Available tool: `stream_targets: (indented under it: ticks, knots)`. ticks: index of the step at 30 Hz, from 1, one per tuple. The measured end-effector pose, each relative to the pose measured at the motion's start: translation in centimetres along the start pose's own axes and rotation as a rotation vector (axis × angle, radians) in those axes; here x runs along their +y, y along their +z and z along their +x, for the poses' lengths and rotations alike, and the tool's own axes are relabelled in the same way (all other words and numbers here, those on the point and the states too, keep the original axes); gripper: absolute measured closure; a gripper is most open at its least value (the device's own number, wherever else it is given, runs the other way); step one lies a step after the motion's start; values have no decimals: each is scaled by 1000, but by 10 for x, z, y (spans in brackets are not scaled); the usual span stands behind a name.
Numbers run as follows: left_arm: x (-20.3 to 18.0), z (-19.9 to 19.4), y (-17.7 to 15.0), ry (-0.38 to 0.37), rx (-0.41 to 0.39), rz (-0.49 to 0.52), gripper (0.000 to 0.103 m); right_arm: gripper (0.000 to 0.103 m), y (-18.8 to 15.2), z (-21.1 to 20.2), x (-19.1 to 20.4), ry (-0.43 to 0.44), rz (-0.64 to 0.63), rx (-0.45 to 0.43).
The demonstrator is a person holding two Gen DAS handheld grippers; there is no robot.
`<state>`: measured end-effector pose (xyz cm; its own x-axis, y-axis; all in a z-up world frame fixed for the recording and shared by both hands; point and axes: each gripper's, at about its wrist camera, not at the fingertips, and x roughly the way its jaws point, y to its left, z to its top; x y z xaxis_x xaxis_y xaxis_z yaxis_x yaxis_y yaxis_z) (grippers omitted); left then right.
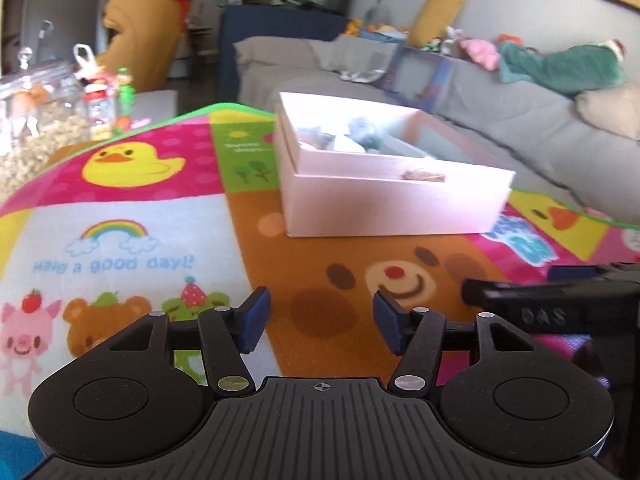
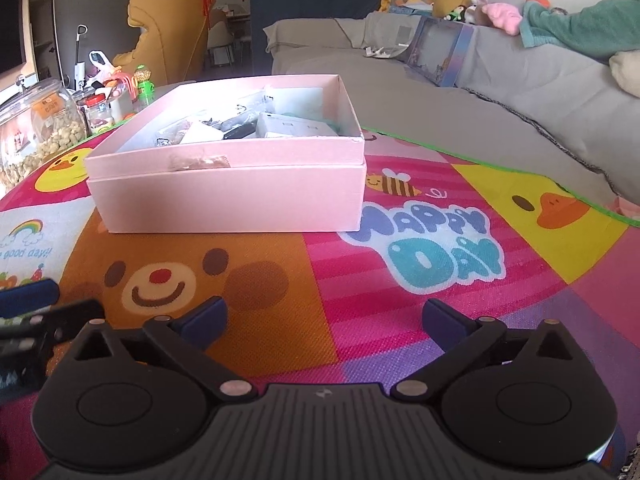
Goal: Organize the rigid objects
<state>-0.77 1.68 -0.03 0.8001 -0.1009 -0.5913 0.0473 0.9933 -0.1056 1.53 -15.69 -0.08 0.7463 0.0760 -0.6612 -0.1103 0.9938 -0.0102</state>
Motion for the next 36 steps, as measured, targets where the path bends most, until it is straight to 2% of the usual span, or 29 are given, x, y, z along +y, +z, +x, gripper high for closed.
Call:
stream_targets:
  ticks: [5, 14, 20, 22, 36]
  knots:
    - [-13, 4, 0, 69, 8, 68, 41, 0, -3, -1, 4, 30, -11, -10]
    - [-12, 5, 1, 73, 6, 47, 38, 0, -9, -5, 1, -10, 39, -40]
    - [-8, 4, 1, 74, 3, 33, 42, 0, -9, -4, 3, -36, 35, -38]
    - [-8, 4, 1, 81, 3, 31, 45, 0, -8, -3, 6, -30, 25, -37]
    - [-7, 7, 2, 92, 3, 28, 44, 0, -1, 5, 8, -2, 20, -31]
